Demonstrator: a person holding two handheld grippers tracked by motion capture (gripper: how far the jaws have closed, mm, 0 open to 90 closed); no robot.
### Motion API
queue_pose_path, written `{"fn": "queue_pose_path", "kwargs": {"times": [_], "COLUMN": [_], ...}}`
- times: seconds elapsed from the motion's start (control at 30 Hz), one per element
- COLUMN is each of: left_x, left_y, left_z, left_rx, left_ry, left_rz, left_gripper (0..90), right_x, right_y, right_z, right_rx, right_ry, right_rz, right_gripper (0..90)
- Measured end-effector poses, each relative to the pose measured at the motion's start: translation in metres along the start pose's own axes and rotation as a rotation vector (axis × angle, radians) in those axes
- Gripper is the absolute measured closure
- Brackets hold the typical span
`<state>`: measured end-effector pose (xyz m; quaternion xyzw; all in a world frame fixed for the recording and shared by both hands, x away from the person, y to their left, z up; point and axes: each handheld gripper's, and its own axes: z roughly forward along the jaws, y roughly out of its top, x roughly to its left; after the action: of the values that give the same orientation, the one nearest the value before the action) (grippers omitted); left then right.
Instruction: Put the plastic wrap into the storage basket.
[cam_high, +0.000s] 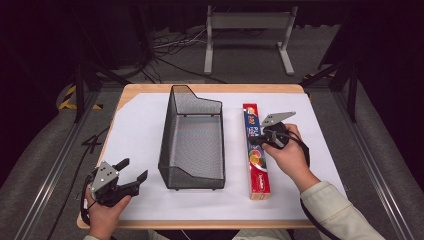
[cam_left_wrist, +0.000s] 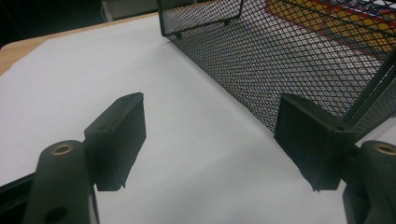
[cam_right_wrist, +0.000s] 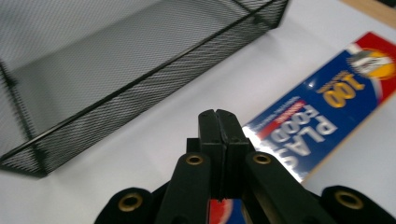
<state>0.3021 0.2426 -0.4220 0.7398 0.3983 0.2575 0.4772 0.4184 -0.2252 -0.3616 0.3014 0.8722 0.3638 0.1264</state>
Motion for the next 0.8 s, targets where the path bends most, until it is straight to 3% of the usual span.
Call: {"fn": "queue_pose_path", "kwargs": {"times": [0.13,0.23,0.37,0.47,0.53,0.57,0.8], "left_x": [0.0,0.0,0.0,0.0,-0.001,-0.001,0.0], "left_y": [0.0,0.0,0.0,0.0,0.0,0.0,0.0], "left_z": [0.001,0.001,0.001,0.002,0.002,0.002,0.002], "left_rx": [0.002,0.004,0.006,0.009,0.007,0.01,0.012], "left_ry": [-0.002,-0.003,-0.002,-0.003,-0.005,-0.006,-0.004], "left_rz": [0.0,0.003,-0.001,0.0,0.0,0.001,0.001], "left_gripper": [25.7,25.7,25.7,25.7,25.7,25.7,25.7], "right_x": [0.025,0.037,0.048,0.061,0.063,0.067,0.075], "right_y": [-0.005,-0.01,-0.015,-0.017,-0.018,-0.02,-0.023], "right_z": [-0.005,-0.005,-0.007,-0.004,-0.002,0.002,0.01], "right_rx": [0.048,0.095,0.096,0.136,0.147,0.19,0.266], "right_ry": [0.065,0.068,0.099,0.132,0.136,0.15,0.179], "right_rz": [-0.056,-0.069,-0.087,-0.137,-0.149,-0.169,-0.193], "right_gripper": [90.0,90.0,90.0,90.0,90.0,90.0,90.0]}}
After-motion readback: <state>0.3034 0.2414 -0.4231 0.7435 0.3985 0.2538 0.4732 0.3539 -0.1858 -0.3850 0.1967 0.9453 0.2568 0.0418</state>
